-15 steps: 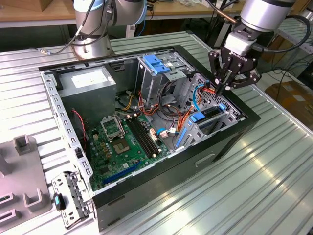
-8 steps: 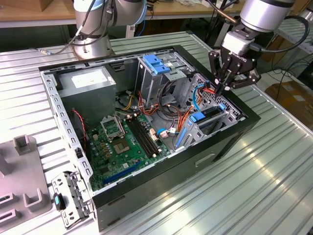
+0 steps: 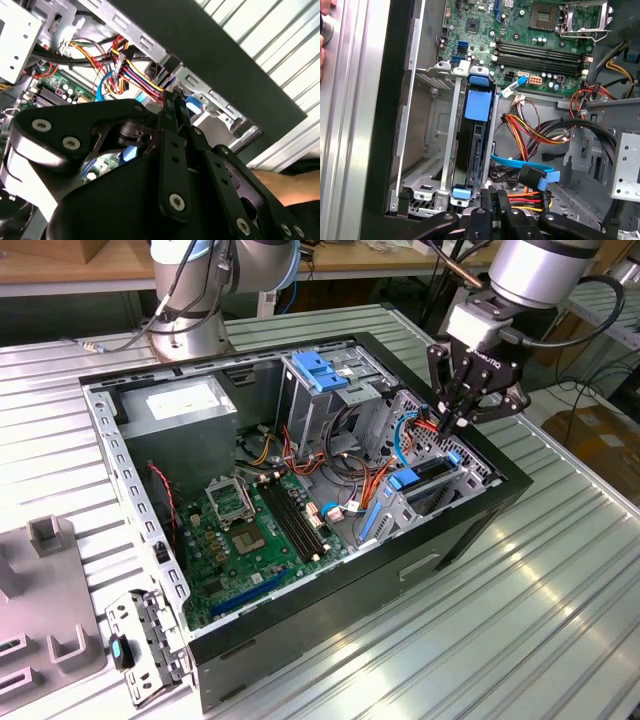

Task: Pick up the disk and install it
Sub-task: 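Insert the first disk wire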

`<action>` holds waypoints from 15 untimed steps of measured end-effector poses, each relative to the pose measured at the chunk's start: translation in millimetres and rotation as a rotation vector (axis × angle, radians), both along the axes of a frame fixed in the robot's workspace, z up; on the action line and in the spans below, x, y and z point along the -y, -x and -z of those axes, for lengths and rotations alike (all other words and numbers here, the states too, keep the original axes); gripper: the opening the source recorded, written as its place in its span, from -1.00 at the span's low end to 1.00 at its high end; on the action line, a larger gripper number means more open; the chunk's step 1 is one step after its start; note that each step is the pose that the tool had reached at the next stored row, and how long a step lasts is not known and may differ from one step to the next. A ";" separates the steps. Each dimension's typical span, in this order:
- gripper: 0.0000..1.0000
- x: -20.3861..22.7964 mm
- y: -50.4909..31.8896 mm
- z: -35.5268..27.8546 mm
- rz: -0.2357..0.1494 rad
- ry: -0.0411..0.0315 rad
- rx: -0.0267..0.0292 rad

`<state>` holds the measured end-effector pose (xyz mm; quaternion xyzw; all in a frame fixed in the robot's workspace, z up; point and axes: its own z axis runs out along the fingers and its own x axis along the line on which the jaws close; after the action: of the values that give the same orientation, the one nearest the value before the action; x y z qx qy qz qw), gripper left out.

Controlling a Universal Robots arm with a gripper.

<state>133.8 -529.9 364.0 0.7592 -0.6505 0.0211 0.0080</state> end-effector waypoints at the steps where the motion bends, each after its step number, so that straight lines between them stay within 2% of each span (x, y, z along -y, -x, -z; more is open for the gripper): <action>1: -0.67 0.1 0.5 0.1 0.000 0.0002 0.0001; 3: -0.67 0.1 0.5 0.2 0.000 0.0007 0.0000; 12: -0.67 3.4 2.1 4.0 0.044 0.0005 -0.0015; 15: -0.67 3.4 2.3 5.2 0.093 0.0006 -0.0016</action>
<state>131.5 -533.3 358.8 0.7282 -0.6850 0.0203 0.0097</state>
